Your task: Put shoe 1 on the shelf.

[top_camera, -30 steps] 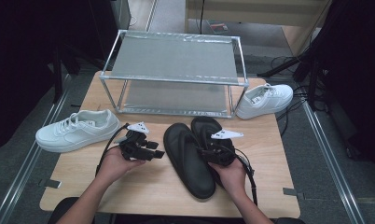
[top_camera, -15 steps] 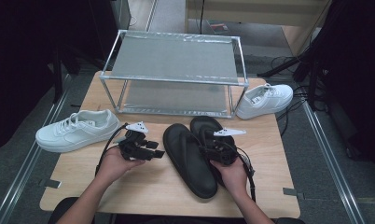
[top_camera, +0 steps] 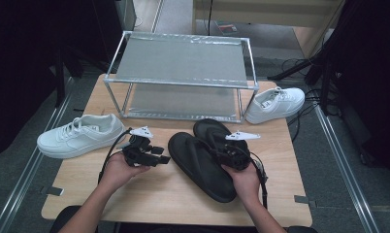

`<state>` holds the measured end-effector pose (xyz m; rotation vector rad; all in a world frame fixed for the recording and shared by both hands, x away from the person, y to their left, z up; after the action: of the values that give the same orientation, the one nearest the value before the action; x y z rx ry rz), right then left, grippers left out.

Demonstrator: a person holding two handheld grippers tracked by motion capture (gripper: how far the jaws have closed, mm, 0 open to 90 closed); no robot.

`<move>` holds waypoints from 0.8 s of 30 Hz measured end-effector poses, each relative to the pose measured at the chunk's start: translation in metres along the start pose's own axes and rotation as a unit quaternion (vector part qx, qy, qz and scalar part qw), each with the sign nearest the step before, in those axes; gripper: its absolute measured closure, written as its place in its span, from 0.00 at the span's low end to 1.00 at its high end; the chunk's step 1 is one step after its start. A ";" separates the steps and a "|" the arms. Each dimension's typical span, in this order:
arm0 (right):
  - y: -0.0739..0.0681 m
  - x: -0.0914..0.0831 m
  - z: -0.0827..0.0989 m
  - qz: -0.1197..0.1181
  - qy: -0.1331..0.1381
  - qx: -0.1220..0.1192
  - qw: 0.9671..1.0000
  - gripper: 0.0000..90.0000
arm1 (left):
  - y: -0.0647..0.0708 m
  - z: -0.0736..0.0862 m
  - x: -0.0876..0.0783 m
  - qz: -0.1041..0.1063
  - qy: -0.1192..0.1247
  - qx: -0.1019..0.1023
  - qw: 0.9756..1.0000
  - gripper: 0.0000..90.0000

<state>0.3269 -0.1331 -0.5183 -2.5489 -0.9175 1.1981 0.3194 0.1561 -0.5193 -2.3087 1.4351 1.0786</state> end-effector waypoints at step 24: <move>-0.001 0.017 -0.034 -0.008 0.007 -0.017 1.000 0.84 | 0.004 0.028 -0.022 -0.032 0.010 -0.025 0.999 0.50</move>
<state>0.3597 -0.1187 -0.5062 -2.5674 -0.9623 1.1685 0.2970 0.1838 -0.5231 -2.3894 1.3473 1.0879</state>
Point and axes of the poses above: each handheld gripper's, and its own axes: x roughly forward along the jaws, z roughly out of its underside, y roughly to its right, the point moved 3 cm from there along x, roughly forward along the jaws, and after that the axes turned 11 degrees about x, right-handed, at the moved point
